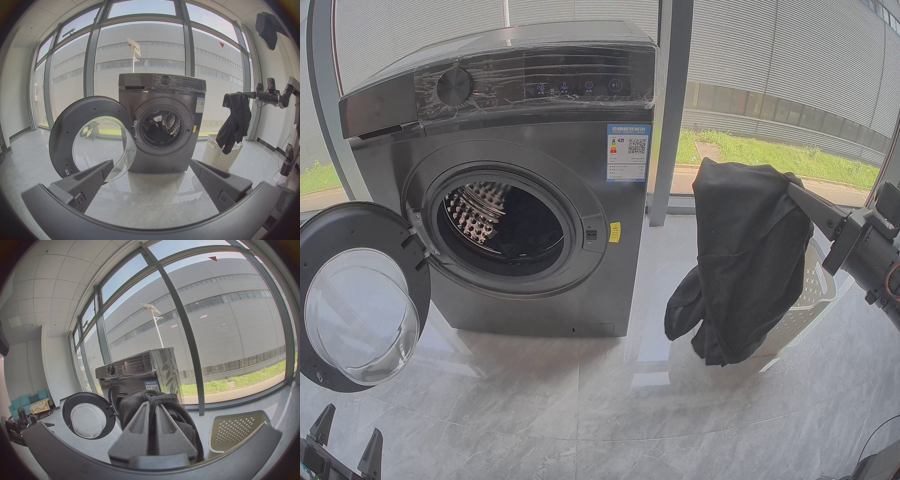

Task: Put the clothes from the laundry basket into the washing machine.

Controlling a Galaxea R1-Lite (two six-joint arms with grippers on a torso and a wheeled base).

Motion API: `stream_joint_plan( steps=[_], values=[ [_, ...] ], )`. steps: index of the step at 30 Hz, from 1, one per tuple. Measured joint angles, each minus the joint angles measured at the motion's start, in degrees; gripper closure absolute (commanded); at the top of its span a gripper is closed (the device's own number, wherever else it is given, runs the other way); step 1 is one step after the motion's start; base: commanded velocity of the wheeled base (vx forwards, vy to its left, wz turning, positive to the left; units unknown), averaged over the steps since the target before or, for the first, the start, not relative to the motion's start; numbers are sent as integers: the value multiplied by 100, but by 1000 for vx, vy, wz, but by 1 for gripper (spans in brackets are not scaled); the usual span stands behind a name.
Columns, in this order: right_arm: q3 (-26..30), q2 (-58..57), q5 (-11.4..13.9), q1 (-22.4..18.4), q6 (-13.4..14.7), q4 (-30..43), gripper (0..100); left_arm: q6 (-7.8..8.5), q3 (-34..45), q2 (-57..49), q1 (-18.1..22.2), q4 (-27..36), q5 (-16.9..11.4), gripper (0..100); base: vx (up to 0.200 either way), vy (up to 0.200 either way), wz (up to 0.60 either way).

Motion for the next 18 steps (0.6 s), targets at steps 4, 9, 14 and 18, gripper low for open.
stream_joint_plan(
  steps=[4,9,14,18],
  values=[
    [0,0,-2,4,2,-2,100,-2,0,0,0,-5,1,0,0,200,0],
    [2,2,0,11,2,-2,100,-2,0,0,0,-5,1,0,0,200,0],
    [11,5,-2,15,2,0,100,-2,0,0,0,-2,1,0,0,200,0],
    [35,6,1,24,2,0,100,-2,0,0,0,-2,1,0,0,200,0]
  ],
)
